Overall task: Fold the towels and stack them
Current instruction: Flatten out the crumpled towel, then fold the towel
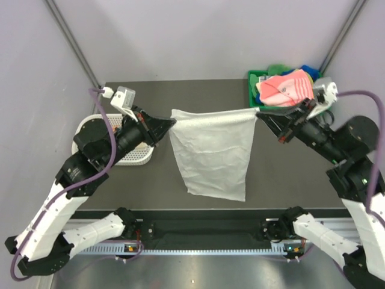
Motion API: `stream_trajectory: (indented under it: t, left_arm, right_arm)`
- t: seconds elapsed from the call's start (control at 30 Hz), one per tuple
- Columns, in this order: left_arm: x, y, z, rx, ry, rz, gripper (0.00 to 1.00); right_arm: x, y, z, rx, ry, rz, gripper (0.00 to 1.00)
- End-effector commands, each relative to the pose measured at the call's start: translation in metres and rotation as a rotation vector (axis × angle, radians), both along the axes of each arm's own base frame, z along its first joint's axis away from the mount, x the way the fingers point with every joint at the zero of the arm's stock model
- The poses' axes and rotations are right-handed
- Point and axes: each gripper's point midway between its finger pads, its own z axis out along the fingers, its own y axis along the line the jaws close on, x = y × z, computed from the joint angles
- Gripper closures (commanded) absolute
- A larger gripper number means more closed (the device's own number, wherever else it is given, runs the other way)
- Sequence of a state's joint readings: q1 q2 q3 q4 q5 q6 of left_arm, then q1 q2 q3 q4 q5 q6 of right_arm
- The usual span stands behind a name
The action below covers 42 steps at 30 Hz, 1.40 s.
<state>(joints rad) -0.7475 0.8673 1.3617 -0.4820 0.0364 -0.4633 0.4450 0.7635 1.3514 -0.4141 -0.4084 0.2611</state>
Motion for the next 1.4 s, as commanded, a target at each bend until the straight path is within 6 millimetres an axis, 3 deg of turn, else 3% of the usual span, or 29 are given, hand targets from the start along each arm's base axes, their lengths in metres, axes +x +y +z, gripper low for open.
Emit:
stream_trajectory:
  t: [0.0,0.1,0.17,0.23,0.27,0.3,0.33,0.37,0.43,0.47,0.5,0.53,0.57,0.6,0.63,0.67,0.83,0.9,1.03,1.13,1.17,1.23,1.27,1.33,1.37]
  left_arm:
    - [0.045,0.015,-0.013,0.051,0.043,0.224,1.00]
    - [0.082,0.003,-0.035,0.117,0.072,0.287,1.00]
    - [0.122,-0.002,-0.055,0.143,0.111,0.310,1.00]
    - [0.152,-0.002,-0.072,0.108,0.165,0.292,1.00]
    - [0.187,0.011,-0.096,0.116,0.210,0.346,1.00]
    - [0.200,0.003,-0.097,0.093,0.189,0.302,1.00]
    - [0.216,0.004,-0.104,0.095,0.188,0.315,1.00]
    - [0.244,0.006,-0.136,0.127,0.239,0.340,1.00]
    - [0.274,-0.004,-0.140,0.095,0.218,0.292,1.00]
    - [0.297,-0.006,-0.175,0.113,0.278,0.299,1.00]
    - [0.312,-0.011,-0.167,0.095,0.242,0.290,1.00]
    - [0.323,-0.013,-0.178,0.107,0.250,0.292,1.00]
    - [0.338,-0.016,-0.211,0.132,0.301,0.296,1.00]
    - [0.352,-0.019,-0.203,0.110,0.269,0.294,1.00]
    - [0.359,-0.022,-0.211,0.105,0.275,0.281,1.00]
    - [0.369,-0.023,-0.235,0.114,0.316,0.282,1.00]
    - [0.384,-0.024,-0.260,0.124,0.329,0.281,1.00]
    - [0.386,-0.024,-0.258,0.125,0.316,0.275,1.00]
    - [0.389,-0.025,-0.255,0.137,0.306,0.271,1.00]
    - [0.383,-0.026,-0.249,0.127,0.298,0.254,1.00]
    - [0.378,-0.028,-0.253,0.123,0.300,0.242,1.00]
    - [0.370,-0.029,-0.245,0.109,0.287,0.228,1.00]
    - [0.363,-0.030,-0.254,0.112,0.306,0.213,1.00]
    - [0.353,-0.034,-0.250,0.101,0.306,0.194,0.99]
    - [0.346,-0.033,-0.262,0.111,0.330,0.193,0.99]
  right_arm:
    - [0.053,0.002,-0.010,-0.043,0.033,-0.119,1.00]
    - [0.102,0.017,-0.041,-0.093,0.103,-0.135,1.00]
    - [0.139,0.030,-0.063,-0.105,0.145,-0.115,1.00]
    - [0.184,0.030,-0.086,-0.101,0.194,-0.132,1.00]
    - [0.197,0.032,-0.093,-0.103,0.207,-0.119,1.00]
    - [0.215,0.027,-0.102,-0.107,0.221,-0.141,1.00]
    - [0.240,0.029,-0.123,-0.119,0.267,-0.150,1.00]
    - [0.256,0.029,-0.127,-0.108,0.259,-0.147,1.00]
    - [0.296,0.023,-0.153,-0.101,0.317,-0.170,1.00]
    - [0.309,0.022,-0.154,-0.090,0.300,-0.171,1.00]
    - [0.323,0.019,-0.150,-0.080,0.286,-0.183,1.00]
    - [0.342,0.021,-0.178,-0.095,0.333,-0.186,1.00]
    - [0.353,0.018,-0.183,-0.096,0.334,-0.194,1.00]
    - [0.362,0.018,-0.190,-0.095,0.342,-0.197,1.00]
    - [0.376,0.020,-0.202,-0.096,0.356,-0.197,1.00]
    - [0.383,0.020,-0.205,-0.092,0.361,-0.195,1.00]
    - [0.400,0.011,-0.225,-0.101,0.380,-0.222,1.00]
    - [0.398,0.004,-0.239,-0.113,0.397,-0.246,1.00]
    - [0.394,-0.008,-0.239,-0.099,0.385,-0.260,1.00]
    - [0.388,-0.012,-0.241,-0.096,0.387,-0.254,1.00]
    - [0.383,-0.014,-0.252,-0.102,0.405,-0.258,1.00]
    - [0.375,-0.013,-0.246,-0.098,0.385,-0.251,1.00]
    - [0.372,-0.014,-0.248,-0.100,0.388,-0.251,1.00]
    - [0.363,-0.015,-0.248,-0.100,0.388,-0.246,1.00]
    - [0.359,-0.016,-0.248,-0.099,0.387,-0.248,1.00]
